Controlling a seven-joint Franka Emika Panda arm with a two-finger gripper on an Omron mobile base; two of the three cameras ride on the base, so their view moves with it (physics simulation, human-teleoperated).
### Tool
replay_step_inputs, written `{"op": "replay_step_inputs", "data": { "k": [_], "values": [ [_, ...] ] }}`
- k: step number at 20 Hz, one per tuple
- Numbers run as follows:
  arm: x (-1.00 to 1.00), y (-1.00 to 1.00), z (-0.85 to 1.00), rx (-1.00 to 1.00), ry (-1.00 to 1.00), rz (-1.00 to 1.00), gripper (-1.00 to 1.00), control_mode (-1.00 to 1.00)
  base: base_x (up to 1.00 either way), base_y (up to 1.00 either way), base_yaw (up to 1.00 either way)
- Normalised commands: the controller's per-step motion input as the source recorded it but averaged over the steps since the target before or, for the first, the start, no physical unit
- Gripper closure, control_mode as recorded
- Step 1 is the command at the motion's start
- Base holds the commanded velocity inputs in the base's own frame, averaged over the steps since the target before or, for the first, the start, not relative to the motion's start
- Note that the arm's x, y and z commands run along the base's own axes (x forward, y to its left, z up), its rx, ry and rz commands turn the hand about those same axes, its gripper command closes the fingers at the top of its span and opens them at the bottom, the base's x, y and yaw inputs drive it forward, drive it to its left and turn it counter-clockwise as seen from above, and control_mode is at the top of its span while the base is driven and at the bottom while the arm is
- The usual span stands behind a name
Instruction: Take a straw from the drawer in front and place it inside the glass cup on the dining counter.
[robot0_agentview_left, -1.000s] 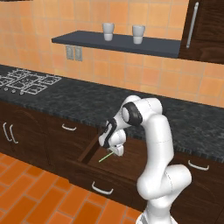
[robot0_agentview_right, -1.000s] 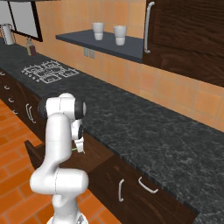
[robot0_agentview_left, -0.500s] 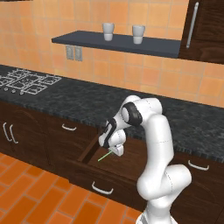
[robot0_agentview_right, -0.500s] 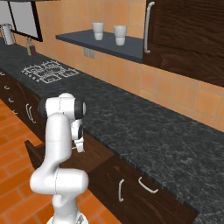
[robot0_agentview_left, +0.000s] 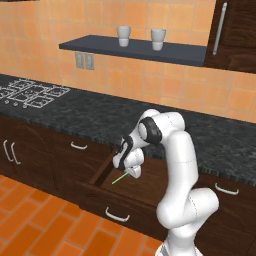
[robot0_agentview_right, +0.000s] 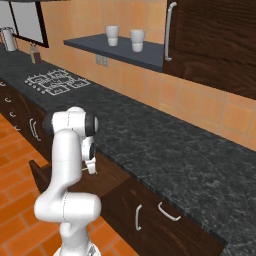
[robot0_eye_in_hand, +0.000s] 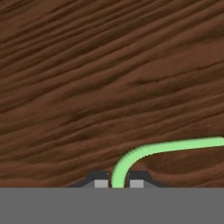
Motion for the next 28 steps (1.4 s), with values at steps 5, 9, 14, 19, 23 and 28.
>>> {"op": "replay_step_inputs", "data": {
  "k": [5,9,14,19,23,28],
  "values": [
    [-0.74,0.00,0.20,0.04,-0.03,0.00,1.00,-1.00,0.00,0.00,0.00],
    [-0.56,-0.02,0.83,0.02,0.00,0.00,1.00,-1.00,0.00,0.00,0.00],
    [-0.36,-0.08,1.00,0.00,0.05,-0.02,1.00,-1.00,0.00,0.00,0.00],
    [-0.54,-0.01,1.00,0.00,0.12,-0.02,1.00,-1.00,0.00,0.00,0.00],
    [-0.51,0.00,1.00,-0.01,0.17,-0.02,1.00,-1.00,0.00,0.00,0.00],
    [-0.18,-0.07,0.82,-0.01,0.12,-0.01,1.00,-1.00,0.00,0.00,0.00]
  ]
}}
